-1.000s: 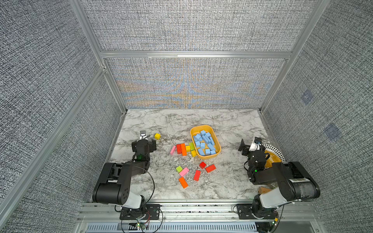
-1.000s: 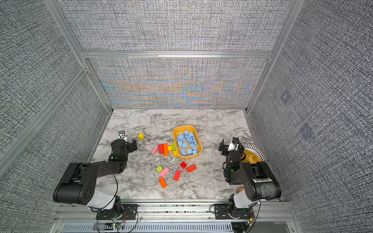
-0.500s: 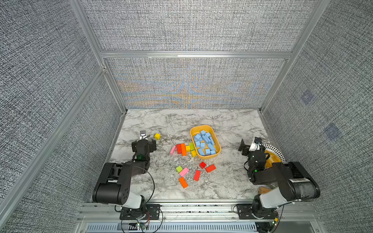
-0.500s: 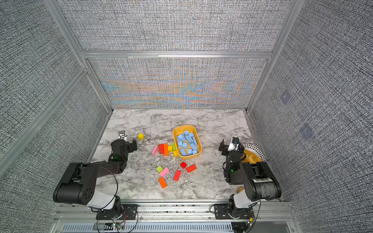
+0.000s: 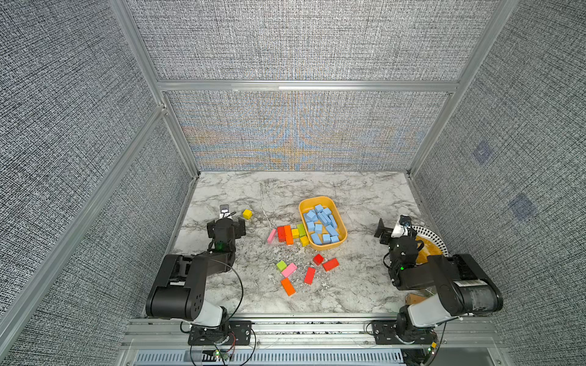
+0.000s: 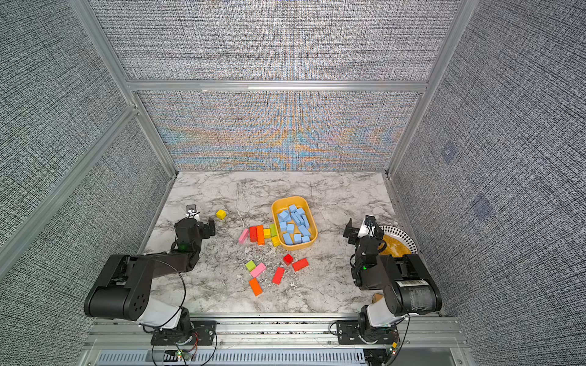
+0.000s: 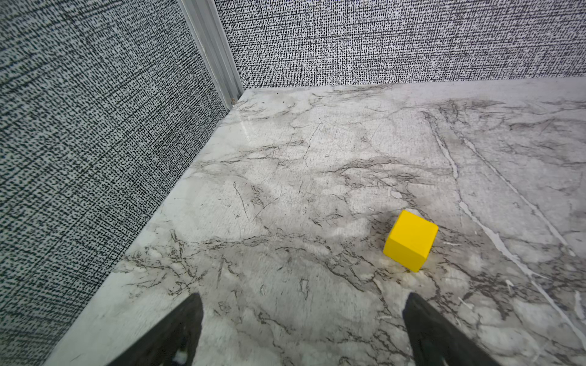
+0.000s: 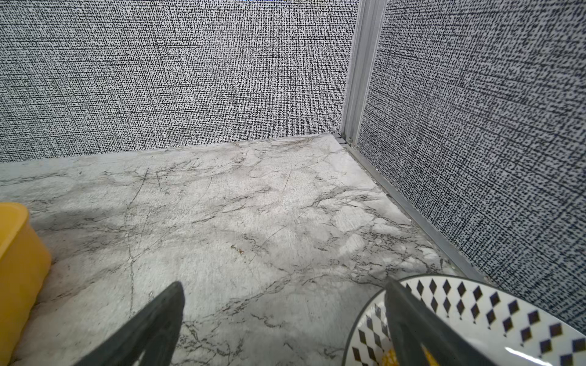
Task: Pick out the blue building blocks
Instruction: Reset both arms
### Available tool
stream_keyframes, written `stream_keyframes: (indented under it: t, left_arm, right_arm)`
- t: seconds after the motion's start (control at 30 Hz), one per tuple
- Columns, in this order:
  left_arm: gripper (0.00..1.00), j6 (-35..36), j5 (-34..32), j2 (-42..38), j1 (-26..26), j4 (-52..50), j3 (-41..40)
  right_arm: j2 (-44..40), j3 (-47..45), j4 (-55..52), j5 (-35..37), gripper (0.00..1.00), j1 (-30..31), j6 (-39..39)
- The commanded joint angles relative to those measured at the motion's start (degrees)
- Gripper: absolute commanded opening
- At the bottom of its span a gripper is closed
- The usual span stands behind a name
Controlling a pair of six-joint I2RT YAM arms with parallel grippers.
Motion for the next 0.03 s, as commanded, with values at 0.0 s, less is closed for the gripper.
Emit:
stream_keyframes:
  t: [0.0]
  left_arm:
    - [1.00, 0.1, 0.5, -0.4, 0.1, 1.1, -0.3]
  right_arm:
    - [-0.1, 0.0, 1.2, 0.0, 0.98, 0.1, 0.0]
